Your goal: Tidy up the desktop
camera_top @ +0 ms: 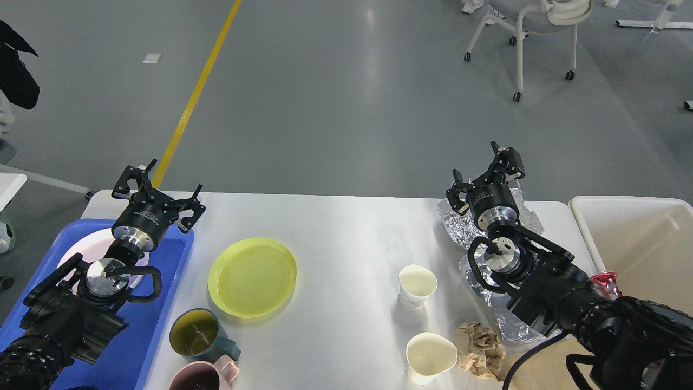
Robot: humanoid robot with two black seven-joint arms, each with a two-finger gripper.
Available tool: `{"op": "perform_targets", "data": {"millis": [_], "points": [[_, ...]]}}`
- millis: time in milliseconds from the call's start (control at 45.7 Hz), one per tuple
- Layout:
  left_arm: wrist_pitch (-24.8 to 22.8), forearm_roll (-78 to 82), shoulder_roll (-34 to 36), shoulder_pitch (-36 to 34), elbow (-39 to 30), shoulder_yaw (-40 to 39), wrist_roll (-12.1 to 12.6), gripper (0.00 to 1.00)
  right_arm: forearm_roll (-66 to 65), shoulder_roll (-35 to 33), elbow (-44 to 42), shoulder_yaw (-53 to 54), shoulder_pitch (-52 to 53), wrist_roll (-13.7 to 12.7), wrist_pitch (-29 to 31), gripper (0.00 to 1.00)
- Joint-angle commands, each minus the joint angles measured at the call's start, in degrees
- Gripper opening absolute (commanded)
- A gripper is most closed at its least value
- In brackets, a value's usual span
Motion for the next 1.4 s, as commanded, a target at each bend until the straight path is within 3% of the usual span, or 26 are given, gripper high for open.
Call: {"op": "perform_targets", "data": {"millis": [0, 416, 1094, 1291, 1379], "points": [[-0.08, 0.0, -0.25, 0.09, 0.01, -0.85, -0.34, 1.0, 0.0, 0.0, 0.0, 0.03, 0.0, 0.0, 0.0, 1.0], [-1.4, 0.0, -0.51, 0.26, 0.01, -1.65, -2.98, 1.0, 0.0, 0.0, 0.0, -0.06, 0.0, 0.0, 0.0, 1.0], [-0.88, -0.18, -2.44, 0.18, -0.08, -2.18, -3.16, 1.0, 0.0, 0.0, 0.0, -0.06, -0.08, 0.0, 0.0, 1.0], [0.7, 0.0, -2.09, -0.17, -0.25, -0.69, -2.19, 1.0, 0.0, 0.0, 0.0, -0.06, -0.08, 0.0, 0.0, 1.0], [3.77, 0.08, -0.08, -1.75, -0.25, 0.46, -2.19, 1.0, 0.0, 0.0, 0.0, -0.06, -0.08, 0.0, 0.0, 1.0]]}}
